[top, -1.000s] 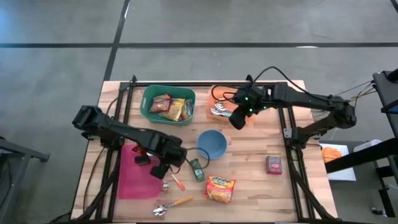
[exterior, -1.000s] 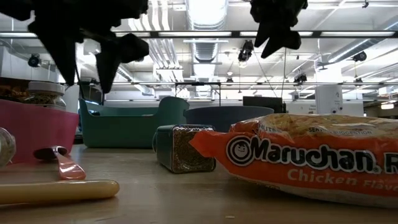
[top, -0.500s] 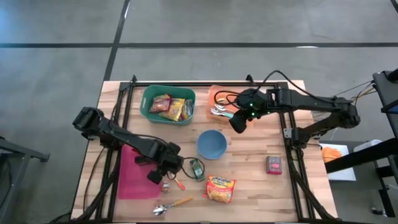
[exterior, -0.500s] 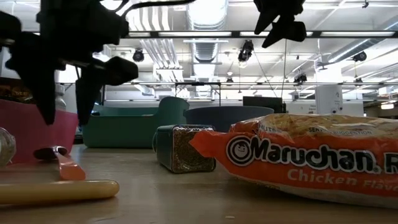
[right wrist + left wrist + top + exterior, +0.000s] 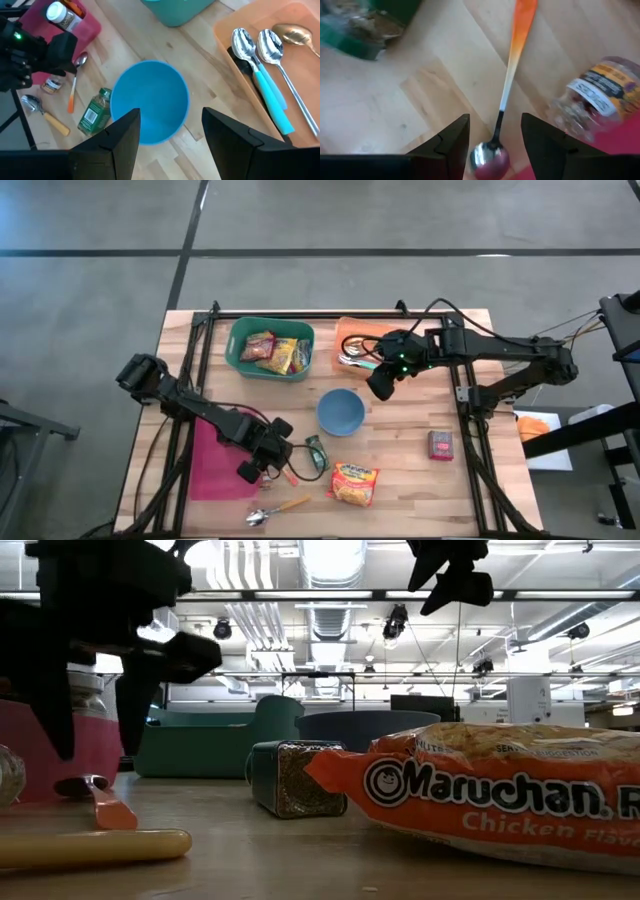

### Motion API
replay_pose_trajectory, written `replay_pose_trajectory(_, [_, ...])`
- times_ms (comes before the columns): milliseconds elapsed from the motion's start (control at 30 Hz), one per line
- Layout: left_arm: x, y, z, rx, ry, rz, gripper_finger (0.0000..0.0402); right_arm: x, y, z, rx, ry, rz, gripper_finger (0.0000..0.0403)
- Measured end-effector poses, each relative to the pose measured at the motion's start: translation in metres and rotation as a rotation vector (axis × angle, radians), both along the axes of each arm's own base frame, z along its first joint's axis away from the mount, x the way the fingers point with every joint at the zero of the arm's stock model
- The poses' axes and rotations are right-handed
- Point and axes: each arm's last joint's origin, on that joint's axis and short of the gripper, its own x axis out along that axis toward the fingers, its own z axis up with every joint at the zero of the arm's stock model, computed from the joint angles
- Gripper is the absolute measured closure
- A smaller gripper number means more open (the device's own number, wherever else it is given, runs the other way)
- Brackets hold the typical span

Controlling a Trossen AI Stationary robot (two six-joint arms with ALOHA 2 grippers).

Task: Pick & Place Food Item
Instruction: Put the orange spoon into the orange bin

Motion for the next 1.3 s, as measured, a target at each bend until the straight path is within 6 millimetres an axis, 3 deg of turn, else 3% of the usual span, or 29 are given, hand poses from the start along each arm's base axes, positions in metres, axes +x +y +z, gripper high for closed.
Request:
replay_pose_trajectory(200, [0.003,-0.001,-0.021,0.028,0.064,-0.022,0.0225,0.001,0.0,-0.001,0.001,0.006,0.002,0.0194])
replay_pose_trajectory(400, [0.005,-0.002,-0.024,0.034,0.069,-0.035,0.0234,0.001,0.0,-0.001,-0.012,0.009,0.023,0.0194])
replay_pose_trajectory(767, [0.004,-0.001,-0.025,0.051,0.066,-0.06,0.0391,0.001,0.0,-0.001,-0.025,0.011,0.041,0.0194])
replay_pose_trajectory(1300, [0.02,-0.007,-0.005,0.022,-0.004,-0.043,0.04,0.001,0.001,-0.001,-0.024,0.012,0.046,0.0194])
